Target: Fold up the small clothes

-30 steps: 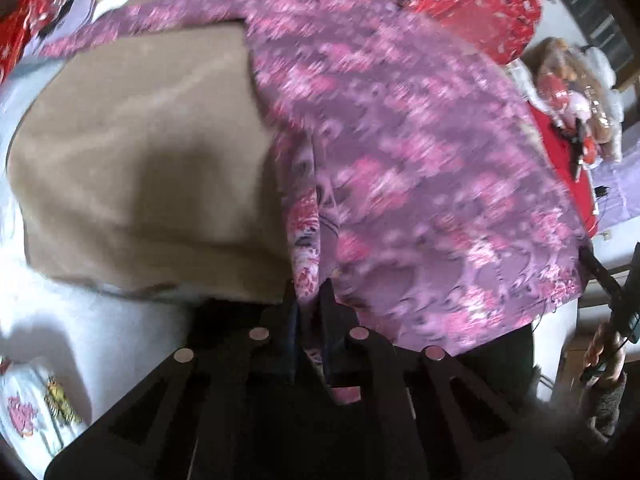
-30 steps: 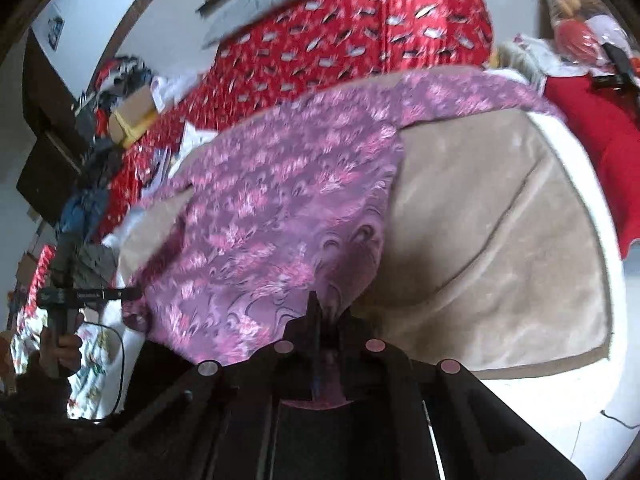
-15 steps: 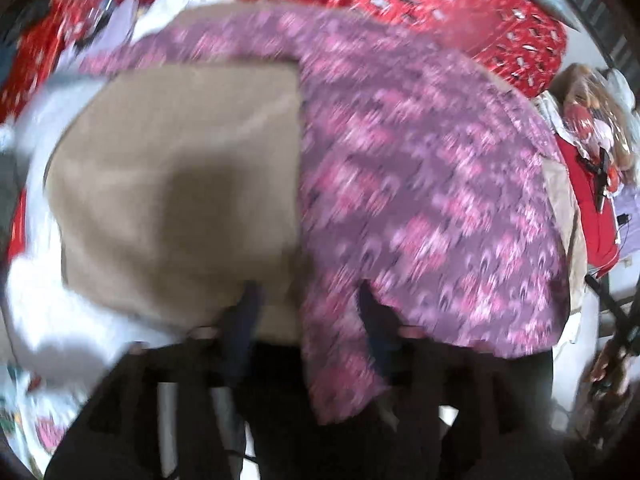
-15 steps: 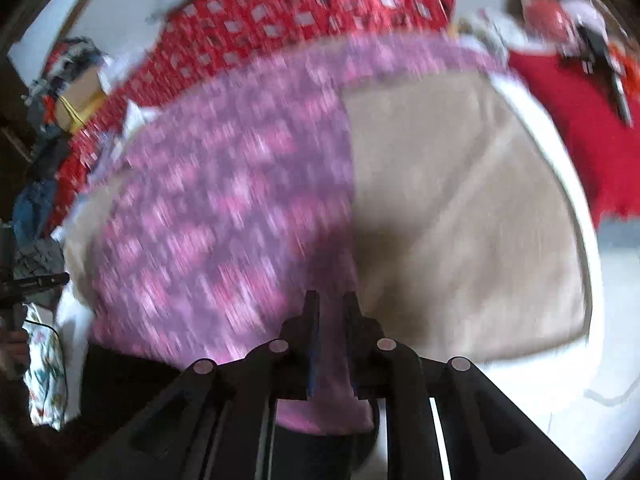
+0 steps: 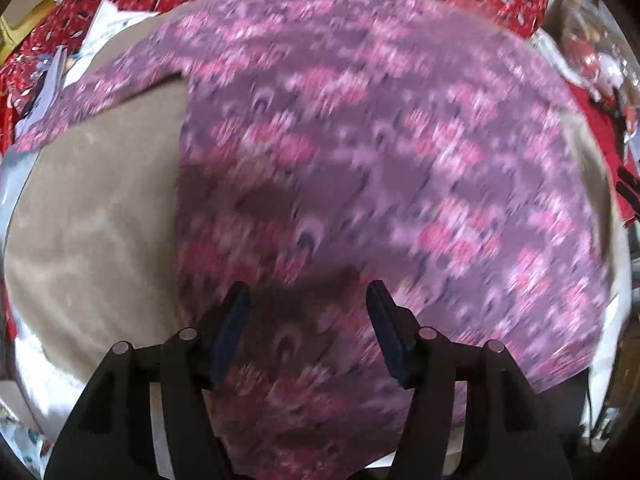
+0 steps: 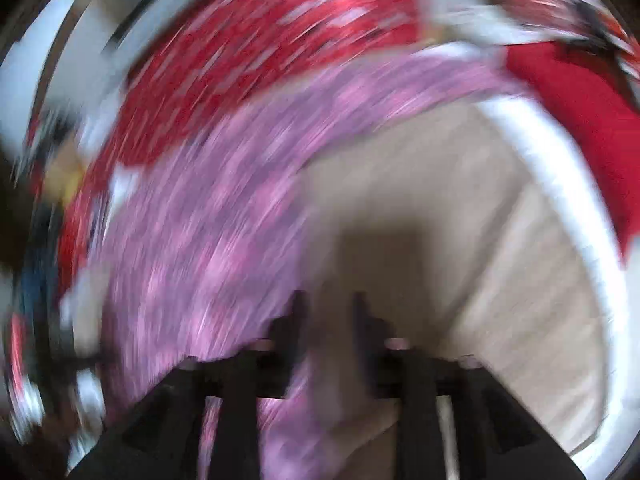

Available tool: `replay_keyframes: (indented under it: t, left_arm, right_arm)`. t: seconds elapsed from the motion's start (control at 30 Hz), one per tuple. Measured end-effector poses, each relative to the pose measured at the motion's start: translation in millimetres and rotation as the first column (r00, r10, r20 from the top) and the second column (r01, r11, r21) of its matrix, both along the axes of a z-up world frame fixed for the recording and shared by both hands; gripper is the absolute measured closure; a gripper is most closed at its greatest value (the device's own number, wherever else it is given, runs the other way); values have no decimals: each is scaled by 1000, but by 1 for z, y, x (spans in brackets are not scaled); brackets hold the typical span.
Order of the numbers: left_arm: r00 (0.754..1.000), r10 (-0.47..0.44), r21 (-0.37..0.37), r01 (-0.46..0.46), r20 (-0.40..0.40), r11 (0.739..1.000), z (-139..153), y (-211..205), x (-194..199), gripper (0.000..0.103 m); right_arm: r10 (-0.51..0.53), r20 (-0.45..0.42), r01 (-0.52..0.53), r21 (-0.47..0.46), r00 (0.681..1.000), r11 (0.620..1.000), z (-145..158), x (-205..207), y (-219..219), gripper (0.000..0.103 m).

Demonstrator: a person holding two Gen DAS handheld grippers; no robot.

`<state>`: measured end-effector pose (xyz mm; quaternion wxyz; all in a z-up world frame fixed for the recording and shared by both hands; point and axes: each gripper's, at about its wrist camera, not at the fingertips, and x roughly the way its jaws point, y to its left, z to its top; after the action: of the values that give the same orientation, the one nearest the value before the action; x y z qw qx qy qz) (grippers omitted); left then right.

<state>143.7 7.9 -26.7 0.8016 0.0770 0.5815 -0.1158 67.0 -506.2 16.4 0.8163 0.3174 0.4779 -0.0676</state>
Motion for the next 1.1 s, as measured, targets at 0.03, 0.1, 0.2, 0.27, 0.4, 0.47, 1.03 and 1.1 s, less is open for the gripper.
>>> replay_keyframes:
  t: [0.03, 0.1, 0.2, 0.27, 0.4, 0.47, 1.03, 1.1]
  left_arm:
    - [1000, -3, -16, 3, -1, 1000, 3, -2, 6, 41]
    - [1000, -9, -32, 9, -2, 999, 5, -10, 19, 39]
    - [999, -26, -40, 25, -27, 999, -3, -34, 40, 39]
    - [999, -30, -57, 27, -42, 998, -9, -50, 52, 39]
    - [998, -30, -52, 27, -50, 998, -9, -65, 71, 39]
    - [998, -30, -47, 28, -51, 998, -9, -73, 84, 39]
    - [996, 86, -135, -89, -33, 987, -10, -65, 154, 39]
    - [995, 86, -170, -92, -45, 981, -8, -61, 152, 39]
  right_arm:
    - [-127, 9, 127, 17, 992, 992, -4, 4, -40, 50]
    - [-316, 0, 315, 79, 949, 946, -18, 8, -99, 50]
    - [-532, -37, 526, 213, 846, 823, -54, 14, -165, 50]
    - [-598, -59, 588, 283, 799, 758, -82, 29, -190, 50]
    - [-603, -134, 611, 314, 786, 727, -129, 74, -210, 49]
    - [-608, -150, 622, 292, 780, 726, -144, 93, -216, 42]
    - [-300, 238, 306, 11, 924, 952, -15, 167, -136, 87]
    - [-230, 240, 234, 14, 943, 972, -5, 177, -106, 87]
